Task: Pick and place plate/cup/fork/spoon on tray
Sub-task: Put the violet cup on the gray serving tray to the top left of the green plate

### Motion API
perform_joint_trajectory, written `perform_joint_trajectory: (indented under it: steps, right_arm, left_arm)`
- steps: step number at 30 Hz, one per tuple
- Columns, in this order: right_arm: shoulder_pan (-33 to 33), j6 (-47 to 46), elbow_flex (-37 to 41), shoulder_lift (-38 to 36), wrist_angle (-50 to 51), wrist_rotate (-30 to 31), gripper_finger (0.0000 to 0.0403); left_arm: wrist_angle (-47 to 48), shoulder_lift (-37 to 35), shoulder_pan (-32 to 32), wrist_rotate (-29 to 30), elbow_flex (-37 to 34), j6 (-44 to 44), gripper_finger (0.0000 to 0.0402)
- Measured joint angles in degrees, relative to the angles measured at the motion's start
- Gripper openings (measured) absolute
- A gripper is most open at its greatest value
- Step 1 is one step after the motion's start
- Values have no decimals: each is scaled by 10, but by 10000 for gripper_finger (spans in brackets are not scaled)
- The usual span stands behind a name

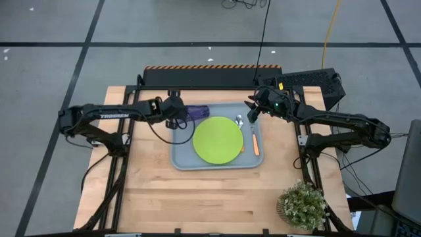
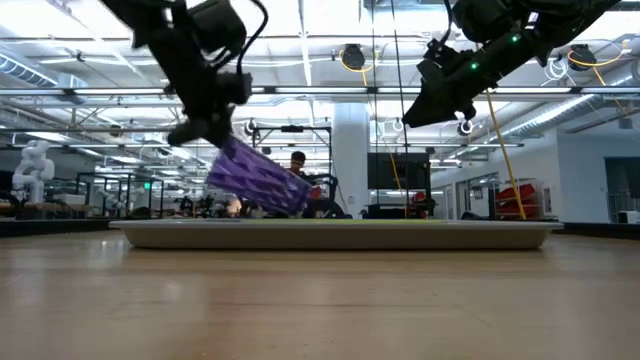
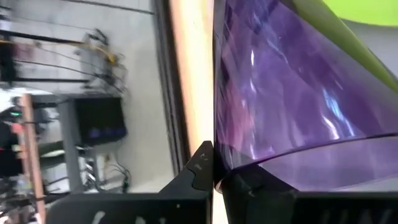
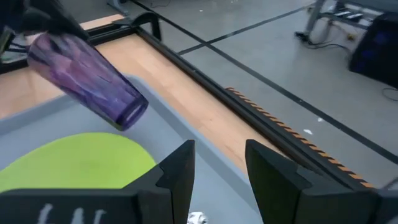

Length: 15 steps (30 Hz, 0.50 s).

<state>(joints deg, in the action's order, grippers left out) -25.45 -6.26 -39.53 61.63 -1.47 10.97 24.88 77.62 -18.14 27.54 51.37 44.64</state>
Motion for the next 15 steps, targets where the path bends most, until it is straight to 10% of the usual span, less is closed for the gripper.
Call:
perform_joint_trajectory:
  steps: [15]
  right_arm:
    - [0, -6, 0, -33, 0, -41, 134]
  left_arm:
    - [451, 29, -37, -37, 264, -223, 9]
